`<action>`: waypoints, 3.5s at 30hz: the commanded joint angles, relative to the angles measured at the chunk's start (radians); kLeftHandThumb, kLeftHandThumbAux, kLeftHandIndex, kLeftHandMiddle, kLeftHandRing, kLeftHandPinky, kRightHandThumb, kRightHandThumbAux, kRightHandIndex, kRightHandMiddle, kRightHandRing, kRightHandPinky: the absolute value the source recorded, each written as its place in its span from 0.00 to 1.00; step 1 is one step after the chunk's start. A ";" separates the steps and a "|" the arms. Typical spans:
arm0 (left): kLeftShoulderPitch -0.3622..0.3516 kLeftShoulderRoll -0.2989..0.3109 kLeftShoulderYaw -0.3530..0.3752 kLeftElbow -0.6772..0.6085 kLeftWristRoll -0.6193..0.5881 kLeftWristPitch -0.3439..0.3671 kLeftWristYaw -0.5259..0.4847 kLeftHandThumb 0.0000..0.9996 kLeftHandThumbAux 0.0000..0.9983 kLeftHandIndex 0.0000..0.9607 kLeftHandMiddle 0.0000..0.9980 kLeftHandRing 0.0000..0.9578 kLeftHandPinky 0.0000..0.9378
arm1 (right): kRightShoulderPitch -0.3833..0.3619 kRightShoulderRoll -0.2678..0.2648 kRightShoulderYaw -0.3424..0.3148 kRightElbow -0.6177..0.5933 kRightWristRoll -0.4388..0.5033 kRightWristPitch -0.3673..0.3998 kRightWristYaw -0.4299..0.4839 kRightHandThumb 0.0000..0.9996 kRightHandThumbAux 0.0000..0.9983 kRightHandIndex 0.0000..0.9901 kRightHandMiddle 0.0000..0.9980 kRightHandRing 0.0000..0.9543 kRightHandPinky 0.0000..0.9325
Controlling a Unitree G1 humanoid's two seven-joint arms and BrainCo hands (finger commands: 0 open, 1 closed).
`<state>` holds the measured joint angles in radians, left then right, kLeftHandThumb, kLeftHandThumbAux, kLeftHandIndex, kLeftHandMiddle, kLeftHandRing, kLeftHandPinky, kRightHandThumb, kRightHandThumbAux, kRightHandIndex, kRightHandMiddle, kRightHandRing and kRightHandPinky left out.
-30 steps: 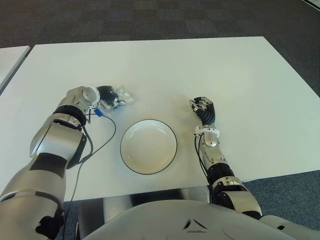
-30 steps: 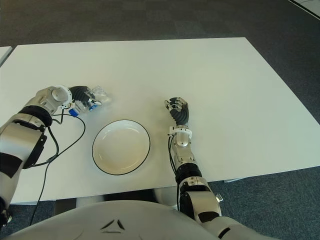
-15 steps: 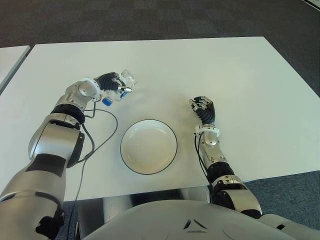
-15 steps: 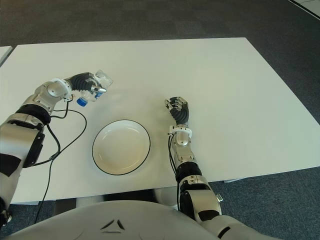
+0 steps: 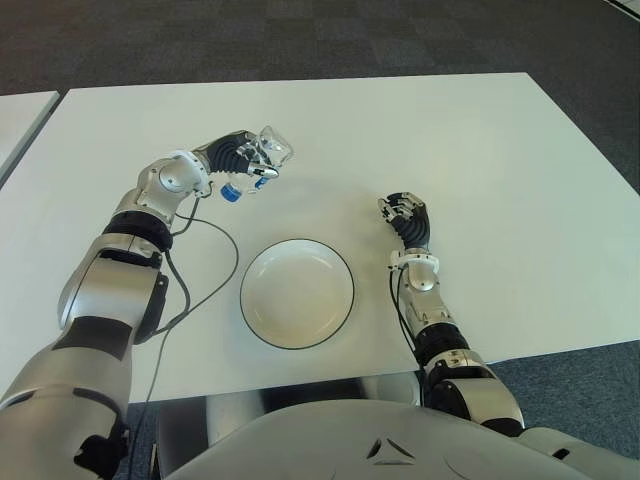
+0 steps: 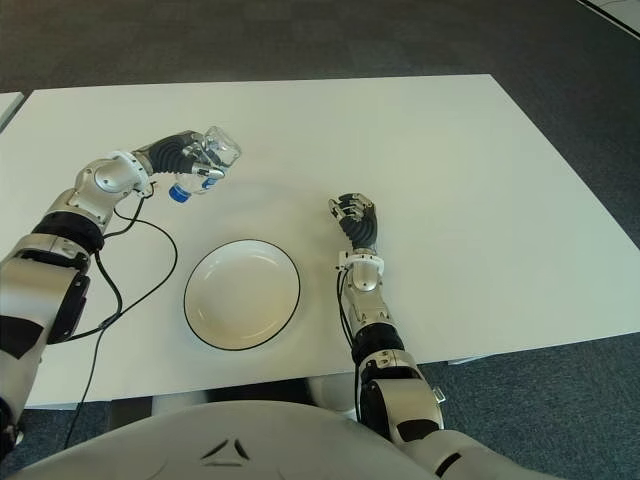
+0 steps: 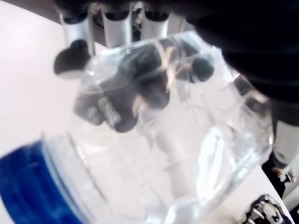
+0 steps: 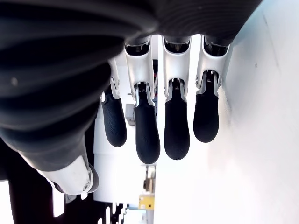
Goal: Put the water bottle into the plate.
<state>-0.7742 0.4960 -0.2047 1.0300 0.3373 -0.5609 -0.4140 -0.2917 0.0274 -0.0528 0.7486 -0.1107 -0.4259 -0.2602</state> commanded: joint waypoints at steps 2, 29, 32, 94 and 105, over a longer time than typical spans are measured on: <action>0.078 0.015 0.003 -0.299 -0.058 0.105 -0.121 0.85 0.67 0.42 0.54 0.92 0.91 | 0.000 0.004 -0.004 0.024 0.011 0.027 0.003 0.71 0.73 0.43 0.55 0.59 0.58; 0.268 0.067 -0.187 -0.739 0.090 -0.153 -0.207 0.85 0.67 0.42 0.54 0.90 0.89 | -0.012 0.000 -0.001 0.060 0.010 -0.023 0.020 0.71 0.73 0.43 0.56 0.60 0.59; 0.262 0.066 -0.202 -0.693 0.126 -0.265 -0.157 0.85 0.67 0.42 0.54 0.90 0.90 | -0.012 0.002 -0.003 0.064 0.012 -0.030 0.020 0.71 0.73 0.43 0.56 0.60 0.59; 0.170 0.215 -0.624 -0.709 1.182 -0.128 1.005 0.41 0.65 0.16 0.18 0.17 0.19 | -0.006 0.004 0.000 0.043 0.006 -0.010 0.010 0.71 0.73 0.43 0.55 0.59 0.58; 0.175 0.245 -0.603 -0.776 1.119 -0.153 0.895 0.20 0.63 0.01 0.00 0.00 0.00 | -0.009 0.004 0.002 0.045 0.006 -0.001 0.006 0.71 0.73 0.43 0.56 0.59 0.60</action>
<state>-0.6032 0.7195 -0.8106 0.2734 1.4738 -0.7069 0.5101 -0.3044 0.0267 -0.0517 0.7781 -0.1106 -0.4457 -0.2534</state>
